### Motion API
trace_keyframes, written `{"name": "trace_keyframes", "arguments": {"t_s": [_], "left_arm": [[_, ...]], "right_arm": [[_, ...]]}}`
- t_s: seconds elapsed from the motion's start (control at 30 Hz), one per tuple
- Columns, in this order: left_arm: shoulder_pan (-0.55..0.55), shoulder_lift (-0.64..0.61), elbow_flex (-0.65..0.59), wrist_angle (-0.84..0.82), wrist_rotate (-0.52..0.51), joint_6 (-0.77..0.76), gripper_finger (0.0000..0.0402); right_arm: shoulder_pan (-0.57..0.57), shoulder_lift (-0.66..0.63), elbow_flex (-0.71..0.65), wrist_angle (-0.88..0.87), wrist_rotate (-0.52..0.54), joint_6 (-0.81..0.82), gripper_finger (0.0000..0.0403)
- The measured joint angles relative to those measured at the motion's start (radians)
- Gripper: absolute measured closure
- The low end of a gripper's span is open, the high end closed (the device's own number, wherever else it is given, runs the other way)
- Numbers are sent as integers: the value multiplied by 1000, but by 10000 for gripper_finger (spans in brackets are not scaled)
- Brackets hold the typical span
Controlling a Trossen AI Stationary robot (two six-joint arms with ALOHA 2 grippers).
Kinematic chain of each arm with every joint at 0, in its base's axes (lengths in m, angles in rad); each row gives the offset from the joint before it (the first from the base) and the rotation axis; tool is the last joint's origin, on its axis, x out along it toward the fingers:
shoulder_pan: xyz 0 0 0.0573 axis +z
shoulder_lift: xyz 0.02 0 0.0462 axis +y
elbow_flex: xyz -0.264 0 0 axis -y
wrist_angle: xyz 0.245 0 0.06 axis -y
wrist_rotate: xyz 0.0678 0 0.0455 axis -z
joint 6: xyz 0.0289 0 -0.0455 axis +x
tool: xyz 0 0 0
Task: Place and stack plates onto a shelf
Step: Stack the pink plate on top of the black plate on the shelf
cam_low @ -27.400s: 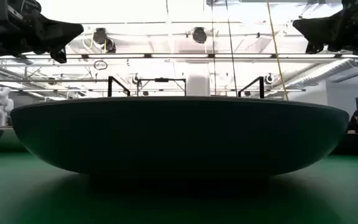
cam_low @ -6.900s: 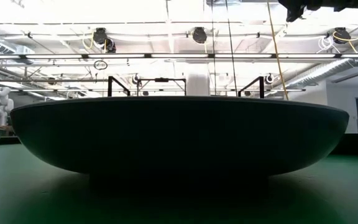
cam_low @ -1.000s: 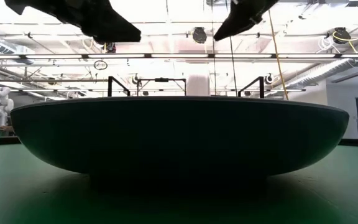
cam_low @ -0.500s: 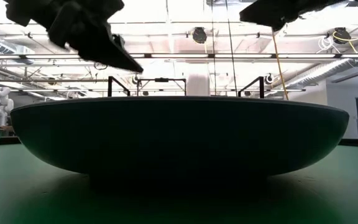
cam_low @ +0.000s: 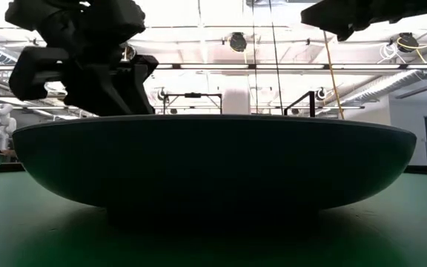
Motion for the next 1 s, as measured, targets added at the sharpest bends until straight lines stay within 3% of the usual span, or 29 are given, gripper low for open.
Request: {"name": "trace_keyframes", "arguments": {"t_s": [0.63,0.73,0.9,1.0], "left_arm": [[71,198,17,0,-11,101,251],[79,208,18,9,-3,105,283],[81,199,15,27,-25,113,372],[83,155,14,16,-34,129,388]], "right_arm": [[0,-3,0,7,0,-39,309],[0,-3,0,7,0,-39,309],[0,-3,0,7,0,-39,309],[0,-3,0,7,0,-39,309]]}}
